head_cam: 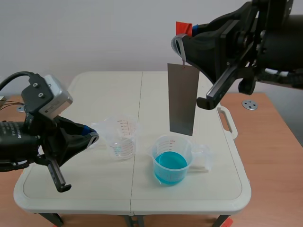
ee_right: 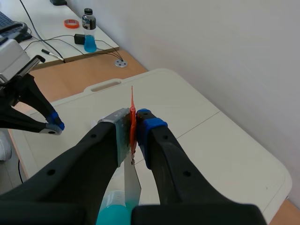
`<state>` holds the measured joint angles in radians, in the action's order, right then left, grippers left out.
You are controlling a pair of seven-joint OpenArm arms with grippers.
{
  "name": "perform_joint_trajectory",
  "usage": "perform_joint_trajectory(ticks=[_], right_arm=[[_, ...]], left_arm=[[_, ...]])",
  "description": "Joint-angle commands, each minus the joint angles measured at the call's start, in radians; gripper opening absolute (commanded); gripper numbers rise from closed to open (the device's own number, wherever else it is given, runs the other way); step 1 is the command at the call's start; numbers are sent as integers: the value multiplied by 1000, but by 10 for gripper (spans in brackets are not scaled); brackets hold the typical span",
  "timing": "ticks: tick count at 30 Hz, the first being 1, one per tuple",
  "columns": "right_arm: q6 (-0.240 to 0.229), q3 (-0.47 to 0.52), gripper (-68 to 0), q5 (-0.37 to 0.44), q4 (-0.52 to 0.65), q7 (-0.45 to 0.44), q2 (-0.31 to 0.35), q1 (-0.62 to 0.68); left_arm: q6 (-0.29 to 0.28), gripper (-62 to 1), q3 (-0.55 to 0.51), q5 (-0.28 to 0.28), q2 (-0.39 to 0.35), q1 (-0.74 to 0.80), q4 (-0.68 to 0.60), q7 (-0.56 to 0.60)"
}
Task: Hold the metal plate by the orange handle, dip it into the blue solution, take it out and point at it, then put the plate back in the beaker on the left.
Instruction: 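Point at the plate with the left hand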
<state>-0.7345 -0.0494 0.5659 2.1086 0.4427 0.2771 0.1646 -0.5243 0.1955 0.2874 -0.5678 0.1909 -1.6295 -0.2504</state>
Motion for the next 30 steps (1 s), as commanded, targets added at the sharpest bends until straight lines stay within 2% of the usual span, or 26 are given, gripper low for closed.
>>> perform_joint_trajectory(ticks=[1, 5, 13, 24, 30], right_arm=[[0, 3, -661, 11, 19, -19, 3, -10], [0, 3, -661, 11, 19, -19, 3, -10], [0, 3, -661, 11, 19, -19, 3, -10], [0, 3, -661, 11, 18, -19, 3, -9], [0, 3, -661, 10, 18, -19, 2, -9]], left_arm=[[-22, -593, 21, 7, 0, -27, 3, 14], [-74, -593, 89, 8, 5, -102, 45, 14], [-77, -593, 218, 15, 34, -245, 113, 21], [-82, -593, 243, 5, 164, -383, 282, -1], [-158, -593, 243, 7, 208, -437, 335, -37]])
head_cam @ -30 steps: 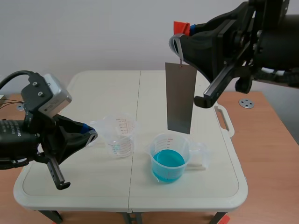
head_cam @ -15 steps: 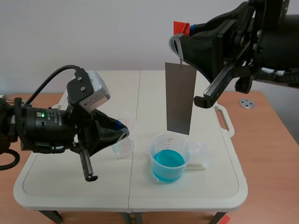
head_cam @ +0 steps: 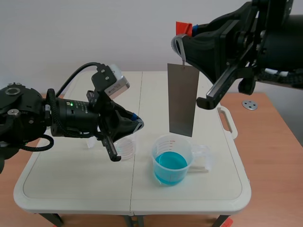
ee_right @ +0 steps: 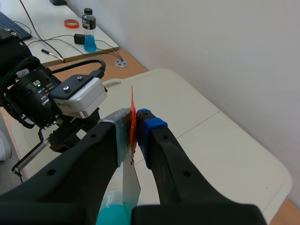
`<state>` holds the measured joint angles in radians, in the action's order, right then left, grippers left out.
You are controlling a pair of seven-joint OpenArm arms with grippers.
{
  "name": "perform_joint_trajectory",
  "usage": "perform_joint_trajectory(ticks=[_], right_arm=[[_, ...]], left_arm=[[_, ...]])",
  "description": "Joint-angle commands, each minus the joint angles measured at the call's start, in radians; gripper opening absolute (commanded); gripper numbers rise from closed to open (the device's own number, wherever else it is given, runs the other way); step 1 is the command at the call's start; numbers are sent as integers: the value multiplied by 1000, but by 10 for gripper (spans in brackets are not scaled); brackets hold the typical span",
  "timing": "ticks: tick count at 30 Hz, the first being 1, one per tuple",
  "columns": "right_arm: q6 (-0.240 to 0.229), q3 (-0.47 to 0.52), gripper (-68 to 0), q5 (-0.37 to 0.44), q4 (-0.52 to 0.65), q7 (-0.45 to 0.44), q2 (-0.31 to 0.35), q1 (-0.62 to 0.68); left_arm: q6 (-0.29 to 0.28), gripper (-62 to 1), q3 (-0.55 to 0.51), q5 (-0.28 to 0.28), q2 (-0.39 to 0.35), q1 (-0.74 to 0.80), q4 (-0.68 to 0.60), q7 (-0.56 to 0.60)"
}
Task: Hold the metal plate by the orange handle, dip it into the blue solution, take it out and point at it, then put the plate back in the beaker on the left.
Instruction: 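Point at the plate with the left hand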
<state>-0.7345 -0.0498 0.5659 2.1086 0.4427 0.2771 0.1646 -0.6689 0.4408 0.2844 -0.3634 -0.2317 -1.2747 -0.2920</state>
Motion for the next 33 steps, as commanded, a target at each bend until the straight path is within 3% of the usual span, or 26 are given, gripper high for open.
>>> perform_joint_trajectory(ticks=[1, 12, 26, 33], right_arm=[[0, 3, -661, 10, 18, -19, 2, -9], [-11, 3, -661, 10, 18, -19, 2, -9], [-11, 3, -661, 11, 18, -19, 2, -10], [-11, 3, -660, 11, 18, -19, 2, -10]], left_arm=[[-27, -593, -2, 10, 8, -19, -16, 2], [-27, -593, 5, 10, 33, -29, -13, -100], [-27, -593, 10, 10, 30, -29, -13, -98], [-27, -593, -40, 18, -27, 27, -49, -24]])
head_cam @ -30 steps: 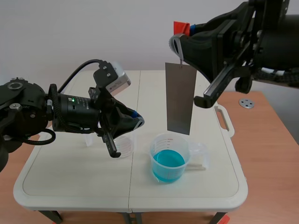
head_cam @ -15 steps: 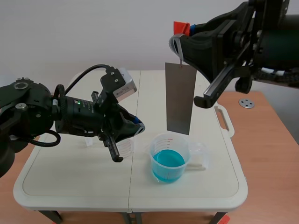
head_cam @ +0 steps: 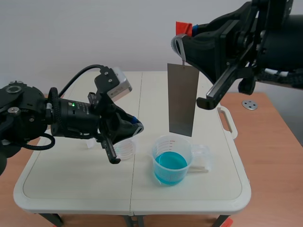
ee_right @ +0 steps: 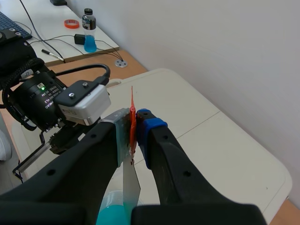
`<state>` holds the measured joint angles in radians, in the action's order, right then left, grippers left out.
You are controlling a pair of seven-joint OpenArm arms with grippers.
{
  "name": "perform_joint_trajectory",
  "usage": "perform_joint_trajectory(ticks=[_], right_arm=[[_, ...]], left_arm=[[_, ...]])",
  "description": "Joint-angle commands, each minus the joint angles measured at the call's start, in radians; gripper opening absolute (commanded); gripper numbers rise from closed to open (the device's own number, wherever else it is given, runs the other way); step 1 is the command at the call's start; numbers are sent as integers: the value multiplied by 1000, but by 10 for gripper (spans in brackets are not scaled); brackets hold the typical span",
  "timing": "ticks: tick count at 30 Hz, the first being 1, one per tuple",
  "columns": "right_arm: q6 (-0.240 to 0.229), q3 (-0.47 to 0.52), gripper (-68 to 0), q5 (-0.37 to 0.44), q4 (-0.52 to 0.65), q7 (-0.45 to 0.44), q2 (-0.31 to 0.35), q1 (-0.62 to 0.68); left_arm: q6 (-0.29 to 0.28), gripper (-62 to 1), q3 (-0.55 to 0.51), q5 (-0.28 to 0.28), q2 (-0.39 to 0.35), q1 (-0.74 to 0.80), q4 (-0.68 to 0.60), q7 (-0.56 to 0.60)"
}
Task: Hold the metal plate by the orange handle, dip it into the blue solution, take it out and point at it, then put the plate back in the beaker on the left.
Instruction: 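Point at the plate with the left hand, then lower the plate into the blue solution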
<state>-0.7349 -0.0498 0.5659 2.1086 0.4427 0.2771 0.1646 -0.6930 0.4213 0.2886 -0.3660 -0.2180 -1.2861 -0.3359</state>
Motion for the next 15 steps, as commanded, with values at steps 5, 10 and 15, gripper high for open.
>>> perform_joint_trajectory(ticks=[5, 10, 15], right_arm=[[-11, 3, -661, 11, 18, -19, 2, -10], [-11, 3, -661, 11, 18, -19, 2, -10], [-11, 3, -661, 11, 12, -21, 2, -10]], left_arm=[[97, -593, -94, 14, -115, 120, -126, 100], [183, -593, -204, 14, -218, 268, -224, 164], [245, -593, -336, 14, -312, 440, -295, 202]])
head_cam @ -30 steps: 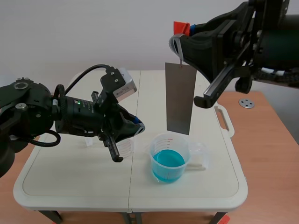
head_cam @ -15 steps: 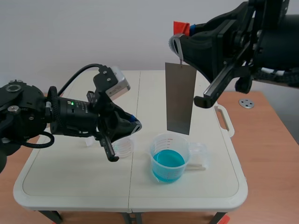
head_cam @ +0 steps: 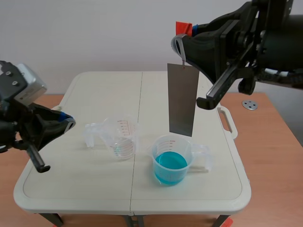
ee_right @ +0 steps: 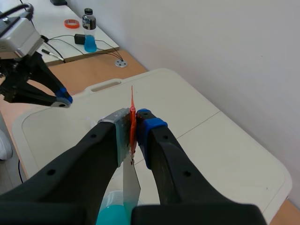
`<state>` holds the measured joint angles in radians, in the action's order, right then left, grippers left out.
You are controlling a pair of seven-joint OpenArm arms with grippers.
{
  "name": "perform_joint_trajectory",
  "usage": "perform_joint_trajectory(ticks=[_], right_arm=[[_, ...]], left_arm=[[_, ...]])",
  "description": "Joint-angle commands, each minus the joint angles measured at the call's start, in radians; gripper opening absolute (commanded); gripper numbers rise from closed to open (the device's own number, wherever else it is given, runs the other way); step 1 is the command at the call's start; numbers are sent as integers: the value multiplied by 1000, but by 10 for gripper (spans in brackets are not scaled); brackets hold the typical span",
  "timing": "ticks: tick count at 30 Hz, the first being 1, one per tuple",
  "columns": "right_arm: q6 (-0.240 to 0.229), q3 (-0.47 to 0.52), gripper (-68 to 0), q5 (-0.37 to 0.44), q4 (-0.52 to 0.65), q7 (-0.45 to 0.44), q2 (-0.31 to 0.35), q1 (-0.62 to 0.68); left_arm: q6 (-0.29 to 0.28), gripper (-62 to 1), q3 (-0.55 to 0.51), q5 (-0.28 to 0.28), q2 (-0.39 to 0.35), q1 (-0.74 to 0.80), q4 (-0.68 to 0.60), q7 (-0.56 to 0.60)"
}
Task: Hold the metal plate by the orange handle, dip it into the blue solution, take it out and point at it, then put the plate back in the beaker on the left.
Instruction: 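Lower the plate into the blue solution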
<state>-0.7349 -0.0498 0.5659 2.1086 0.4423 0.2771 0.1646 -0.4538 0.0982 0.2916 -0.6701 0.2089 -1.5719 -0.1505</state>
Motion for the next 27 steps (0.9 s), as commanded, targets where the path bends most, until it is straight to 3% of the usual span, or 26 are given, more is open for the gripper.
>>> perform_joint_trajectory(ticks=[1, 6, 14, 20, 27], right_arm=[[-11, 3, -661, 11, 8, -24, 2, -10], [-11, 3, -661, 11, -22, -47, 2, -10], [-11, 3, -661, 10, -80, -76, 2, -10], [-11, 3, -661, 10, -116, -97, 2, -10], [-11, 3, -661, 3, -159, -129, 2, -10]], left_arm=[[19, -593, -40, 11, -25, 49, -18, 27], [86, -593, -167, 11, -78, 222, -33, 39], [188, -593, -332, 11, -82, 507, -33, 43], [231, -593, -364, 10, -81, 703, -31, 73], [231, -593, -364, 10, -76, 863, -30, 116]])
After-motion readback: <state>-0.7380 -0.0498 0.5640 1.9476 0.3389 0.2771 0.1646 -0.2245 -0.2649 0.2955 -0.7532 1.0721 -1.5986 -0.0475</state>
